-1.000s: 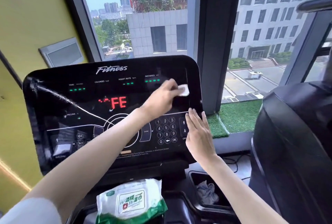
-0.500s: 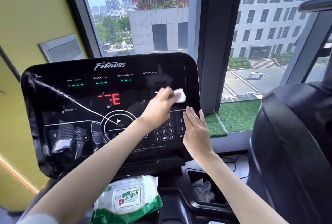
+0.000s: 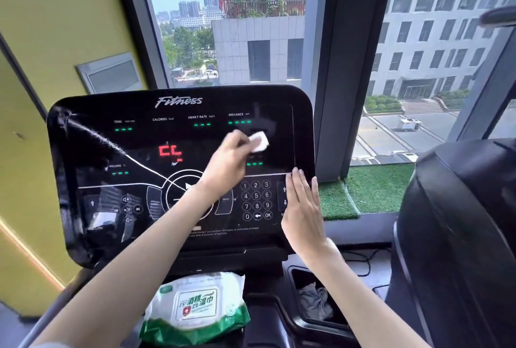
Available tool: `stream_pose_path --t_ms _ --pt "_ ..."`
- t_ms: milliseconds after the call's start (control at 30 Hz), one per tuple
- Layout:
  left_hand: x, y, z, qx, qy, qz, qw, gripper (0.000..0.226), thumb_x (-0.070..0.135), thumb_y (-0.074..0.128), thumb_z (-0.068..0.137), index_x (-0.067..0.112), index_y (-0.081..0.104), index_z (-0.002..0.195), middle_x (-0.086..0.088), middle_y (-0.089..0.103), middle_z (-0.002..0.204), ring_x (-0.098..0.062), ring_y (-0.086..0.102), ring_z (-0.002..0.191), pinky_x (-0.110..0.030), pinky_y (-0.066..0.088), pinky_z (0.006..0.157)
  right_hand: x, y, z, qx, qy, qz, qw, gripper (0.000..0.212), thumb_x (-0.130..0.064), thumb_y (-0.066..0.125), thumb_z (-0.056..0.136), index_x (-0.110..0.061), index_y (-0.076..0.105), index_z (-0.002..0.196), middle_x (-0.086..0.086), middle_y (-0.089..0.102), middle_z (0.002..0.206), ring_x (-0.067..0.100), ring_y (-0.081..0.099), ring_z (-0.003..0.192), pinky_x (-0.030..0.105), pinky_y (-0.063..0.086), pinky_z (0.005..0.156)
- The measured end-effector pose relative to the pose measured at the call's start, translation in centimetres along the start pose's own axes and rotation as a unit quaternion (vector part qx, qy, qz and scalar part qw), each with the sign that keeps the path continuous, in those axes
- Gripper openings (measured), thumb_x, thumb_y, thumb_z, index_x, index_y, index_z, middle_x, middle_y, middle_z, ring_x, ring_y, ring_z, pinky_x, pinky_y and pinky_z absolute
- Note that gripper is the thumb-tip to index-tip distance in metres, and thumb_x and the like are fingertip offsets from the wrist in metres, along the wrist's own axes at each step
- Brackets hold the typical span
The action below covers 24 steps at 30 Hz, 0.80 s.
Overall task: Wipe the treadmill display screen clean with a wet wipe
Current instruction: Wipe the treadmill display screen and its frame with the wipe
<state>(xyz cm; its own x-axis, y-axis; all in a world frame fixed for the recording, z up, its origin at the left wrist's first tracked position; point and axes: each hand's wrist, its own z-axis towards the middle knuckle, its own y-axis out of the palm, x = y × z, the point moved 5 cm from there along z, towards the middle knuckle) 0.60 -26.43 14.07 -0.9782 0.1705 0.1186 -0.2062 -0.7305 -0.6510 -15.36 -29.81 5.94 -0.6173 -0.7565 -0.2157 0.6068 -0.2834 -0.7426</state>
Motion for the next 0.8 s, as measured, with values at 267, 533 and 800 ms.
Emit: stream_pose_path --t_ms 267,533,800 --pt "0.8 0.7 -1.1 -0.088 0.091 0.060 0.990 0.057 -0.017 0.050 0.067 0.008 0.056 0.118 -0.003 0.040 0.099 -0.023 0.042 0.088 -0.040 0.051 0.054 -0.2 0.5 0.0 -0.001 0.011 -0.002 1.000 0.071 0.016 0.052 0.065 0.008 0.040 0.134 0.023 0.038 0.143 0.031 0.031 0.137 0.042 0.008 0.116" --pt "4.1 2.2 -1.1 0.014 -0.082 0.021 0.996 0.049 -0.007 0.036 0.073 0.011 0.053 0.116 -0.005 0.041 0.095 -0.021 0.040 0.084 -0.039 0.048 0.058 -0.5 0.9 -0.2 0.010 0.026 0.000 1.000 0.070 0.016 0.047 0.065 0.008 0.039 0.135 0.024 0.038 0.143 0.033 0.029 0.137 0.045 0.012 0.115" --pt "-1.4 -1.5 -2.0 0.164 -0.181 0.015 0.969 0.053 -0.018 0.045 0.075 0.008 0.060 0.119 -0.012 0.047 0.093 -0.024 0.047 0.084 -0.030 0.046 0.076 -1.1 0.7 -0.3 0.007 0.039 -0.006 0.999 0.090 0.020 0.054 0.059 -0.006 0.032 0.143 0.024 0.031 0.147 0.032 0.024 0.139 0.045 0.014 0.115"
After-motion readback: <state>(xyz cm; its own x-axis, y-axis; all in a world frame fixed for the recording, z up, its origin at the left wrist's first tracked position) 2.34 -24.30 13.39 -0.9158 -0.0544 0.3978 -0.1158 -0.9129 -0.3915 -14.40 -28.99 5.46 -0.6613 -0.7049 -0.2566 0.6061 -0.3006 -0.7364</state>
